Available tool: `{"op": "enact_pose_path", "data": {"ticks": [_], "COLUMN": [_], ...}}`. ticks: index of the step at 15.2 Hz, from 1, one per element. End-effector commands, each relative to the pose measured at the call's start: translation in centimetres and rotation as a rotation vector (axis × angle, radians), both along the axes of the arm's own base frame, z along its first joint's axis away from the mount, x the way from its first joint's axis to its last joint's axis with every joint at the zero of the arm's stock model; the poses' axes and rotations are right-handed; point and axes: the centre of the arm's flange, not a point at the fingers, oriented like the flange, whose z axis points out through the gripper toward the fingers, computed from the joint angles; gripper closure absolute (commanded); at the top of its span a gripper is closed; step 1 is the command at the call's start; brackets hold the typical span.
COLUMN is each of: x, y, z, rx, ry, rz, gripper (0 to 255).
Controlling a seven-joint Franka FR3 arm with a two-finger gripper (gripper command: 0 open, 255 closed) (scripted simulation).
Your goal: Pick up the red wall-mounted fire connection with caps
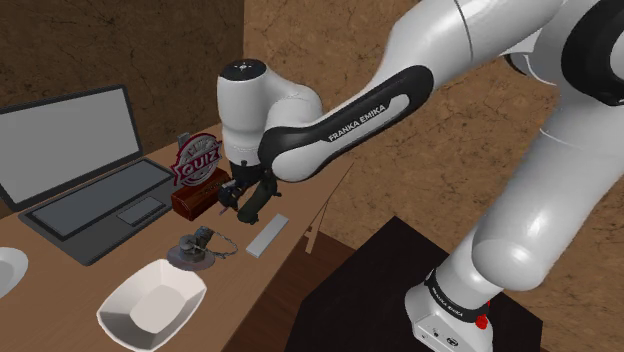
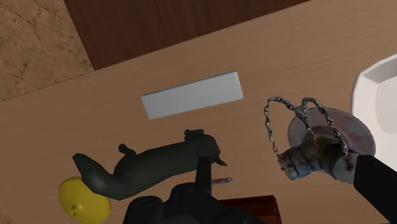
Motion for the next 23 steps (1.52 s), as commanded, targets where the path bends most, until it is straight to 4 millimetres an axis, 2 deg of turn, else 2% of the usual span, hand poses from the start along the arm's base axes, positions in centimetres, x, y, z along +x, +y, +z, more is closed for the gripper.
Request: {"op": "enact_pose_path", "data": {"ticks": [1, 16, 17, 23], "x": [0.8, 8.6, 9.0, 9.0], "y": [1.7, 12.9, 13.4, 13.4], "z": [-2.7, -18.3, -19.1, -22.3], "rx": [-0.013, -0.101, -0.105, -0.105], "ry": [-0.002, -0.008, -0.009, -0.009], "rz": [-0.006, -0.045, -0.047, -0.047], "gripper": [0, 0, 0, 0]}}
